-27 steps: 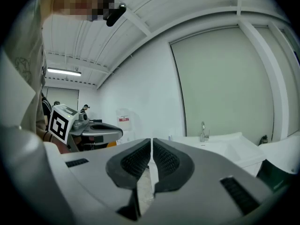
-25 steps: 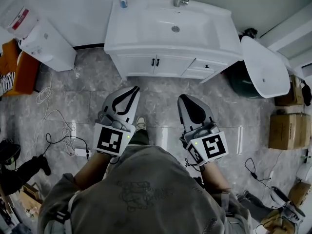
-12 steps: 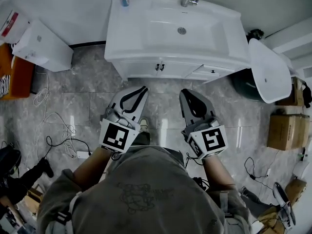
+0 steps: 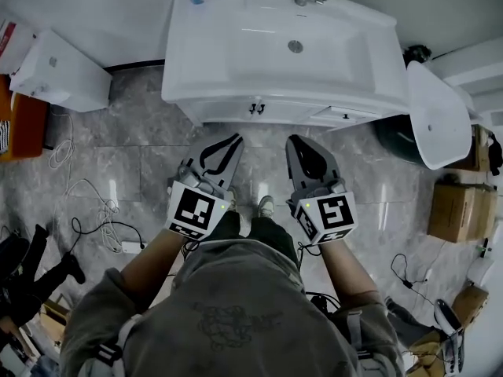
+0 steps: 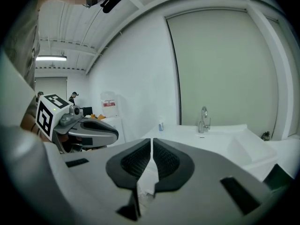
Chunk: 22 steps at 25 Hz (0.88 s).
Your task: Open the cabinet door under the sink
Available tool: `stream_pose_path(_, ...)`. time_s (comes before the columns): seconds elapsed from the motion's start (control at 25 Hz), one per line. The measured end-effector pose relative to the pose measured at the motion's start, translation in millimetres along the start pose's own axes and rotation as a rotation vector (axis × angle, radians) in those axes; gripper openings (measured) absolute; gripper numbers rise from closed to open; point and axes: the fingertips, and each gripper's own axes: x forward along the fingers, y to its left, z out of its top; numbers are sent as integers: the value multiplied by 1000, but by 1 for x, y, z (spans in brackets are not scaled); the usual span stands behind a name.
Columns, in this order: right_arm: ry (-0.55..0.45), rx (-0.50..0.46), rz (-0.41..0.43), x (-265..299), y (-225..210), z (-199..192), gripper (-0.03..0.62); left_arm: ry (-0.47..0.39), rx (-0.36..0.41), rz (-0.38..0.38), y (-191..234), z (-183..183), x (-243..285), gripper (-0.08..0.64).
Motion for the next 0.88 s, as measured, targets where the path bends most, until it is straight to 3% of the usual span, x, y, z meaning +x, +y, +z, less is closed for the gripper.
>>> stream_pose_path(0.16, 24, 21, 20, 21, -13, -18, 34, 19, -29, -3, 0, -13, 28, 26)
stream_pose_path(0.48, 140, 38, 2, 61, -53, -75, 37, 151, -93, 103, 14, -66, 76, 29)
stream_pose_path(0.56, 158, 50, 13, 72, -63, -89, 41, 205, -84, 113, 17, -85, 90, 154)
stream_pose_path(0.68, 188, 61, 40, 93, -74, -109, 98, 257, -81, 123, 24, -110, 110, 162)
stream_pose_path(0.88, 235, 60, 48, 123, -84, -149, 117, 303, -113, 110, 29, -152, 140, 161)
